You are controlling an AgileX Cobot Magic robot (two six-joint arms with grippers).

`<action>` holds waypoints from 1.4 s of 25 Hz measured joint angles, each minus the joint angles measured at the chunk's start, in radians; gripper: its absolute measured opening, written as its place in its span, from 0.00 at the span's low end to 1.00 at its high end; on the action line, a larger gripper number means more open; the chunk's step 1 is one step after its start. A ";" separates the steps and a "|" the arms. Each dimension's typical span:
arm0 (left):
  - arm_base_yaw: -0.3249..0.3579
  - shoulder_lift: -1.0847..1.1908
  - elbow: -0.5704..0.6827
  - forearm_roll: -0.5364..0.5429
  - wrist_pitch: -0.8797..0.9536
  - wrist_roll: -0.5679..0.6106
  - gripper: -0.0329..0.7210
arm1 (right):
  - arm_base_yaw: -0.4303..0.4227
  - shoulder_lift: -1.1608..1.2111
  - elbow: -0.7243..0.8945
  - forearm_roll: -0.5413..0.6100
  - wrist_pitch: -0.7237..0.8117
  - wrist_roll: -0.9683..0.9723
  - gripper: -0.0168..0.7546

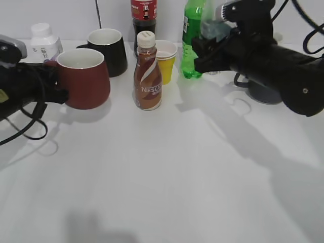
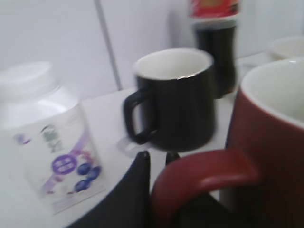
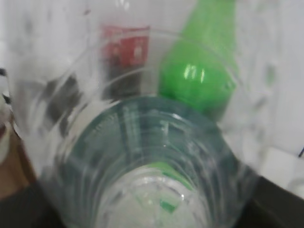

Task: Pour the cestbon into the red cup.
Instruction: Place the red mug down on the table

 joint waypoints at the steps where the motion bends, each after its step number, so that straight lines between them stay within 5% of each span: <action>1: 0.000 0.023 -0.013 -0.024 -0.005 0.008 0.12 | 0.000 0.009 0.000 0.006 0.001 0.000 0.63; 16: 0.001 0.346 -0.186 -0.166 -0.188 0.032 0.13 | 0.000 0.050 0.000 0.023 0.007 0.000 0.63; 21: 0.000 0.350 -0.187 -0.166 -0.221 0.024 0.31 | 0.000 0.050 0.000 0.023 0.008 0.000 0.63; 25: 0.000 0.350 -0.151 -0.171 -0.260 0.019 0.43 | 0.000 0.050 0.000 0.021 0.011 0.000 0.63; 35: -0.037 0.219 0.040 -0.169 -0.264 0.015 0.45 | 0.000 0.138 -0.045 0.019 0.010 0.000 0.63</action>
